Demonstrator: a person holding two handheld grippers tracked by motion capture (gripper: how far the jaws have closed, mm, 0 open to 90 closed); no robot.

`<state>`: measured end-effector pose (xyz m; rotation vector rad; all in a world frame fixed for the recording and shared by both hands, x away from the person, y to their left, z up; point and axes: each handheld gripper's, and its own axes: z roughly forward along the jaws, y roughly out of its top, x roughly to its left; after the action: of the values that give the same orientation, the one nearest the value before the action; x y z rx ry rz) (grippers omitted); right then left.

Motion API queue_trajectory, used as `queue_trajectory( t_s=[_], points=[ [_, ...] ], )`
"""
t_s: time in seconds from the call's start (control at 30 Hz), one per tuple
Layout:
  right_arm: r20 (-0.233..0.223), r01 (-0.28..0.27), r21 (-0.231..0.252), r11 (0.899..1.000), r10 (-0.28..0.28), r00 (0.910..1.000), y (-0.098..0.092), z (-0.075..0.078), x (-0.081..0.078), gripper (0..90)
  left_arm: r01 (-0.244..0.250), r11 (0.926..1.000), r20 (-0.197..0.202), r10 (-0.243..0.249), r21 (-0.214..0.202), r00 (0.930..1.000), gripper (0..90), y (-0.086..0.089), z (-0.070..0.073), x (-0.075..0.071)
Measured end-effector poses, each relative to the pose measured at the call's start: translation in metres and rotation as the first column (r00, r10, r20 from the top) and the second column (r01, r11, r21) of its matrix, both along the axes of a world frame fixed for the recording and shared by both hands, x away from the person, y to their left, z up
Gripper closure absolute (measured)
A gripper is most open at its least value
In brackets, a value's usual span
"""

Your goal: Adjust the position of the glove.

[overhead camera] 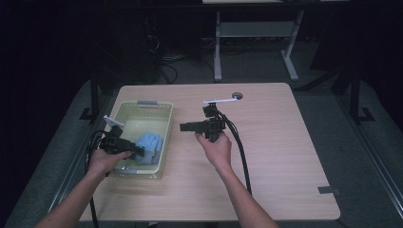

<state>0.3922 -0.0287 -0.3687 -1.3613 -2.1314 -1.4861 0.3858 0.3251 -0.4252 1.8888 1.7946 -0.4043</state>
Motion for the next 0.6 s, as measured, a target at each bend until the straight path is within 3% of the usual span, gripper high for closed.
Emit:
queue_trajectory(
  t_s=[0.17, 0.27, 0.4, 0.53, 0.6],
  points=[
    [-0.003, 0.003, 0.011, 1.000, -0.003, 1.0000, -0.006, 0.001, 0.000, 61.5, -0.001, 0.9996, -0.029, 0.000, -0.028, 0.9996, 44.0, -0.004, -0.001, 0.003],
    [0.008, 0.008, 0.015, 1.000, -0.008, 0.9999, -0.011, 0.002, 0.000, 61.5, -0.016, 0.9929, 0.000, 0.016, -0.118, 0.9999, 45.7, -0.005, 0.001, 0.003],
    [0.008, 0.017, 0.016, 1.000, -0.017, 0.9998, -0.015, 0.000, 0.000, 61.5, -0.006, 0.9945, 0.006, 0.007, -0.104, 1.0000, 45.8, -0.008, 0.001, 0.003],
    [-0.003, 0.018, 0.010, 1.000, -0.018, 0.9998, -0.016, -0.004, 0.000, 61.6, 0.018, 0.9869, -0.013, -0.020, -0.160, 0.9997, 47.7, -0.018, -0.001, 0.005],
    [-0.008, 0.019, 0.011, 1.000, -0.019, 0.9998, -0.016, -0.006, 0.000, 61.6, 0.024, 0.9877, 0.011, -0.022, -0.155, 0.9997, 49.7, -0.022, 0.001, 0.004]
  ],
)
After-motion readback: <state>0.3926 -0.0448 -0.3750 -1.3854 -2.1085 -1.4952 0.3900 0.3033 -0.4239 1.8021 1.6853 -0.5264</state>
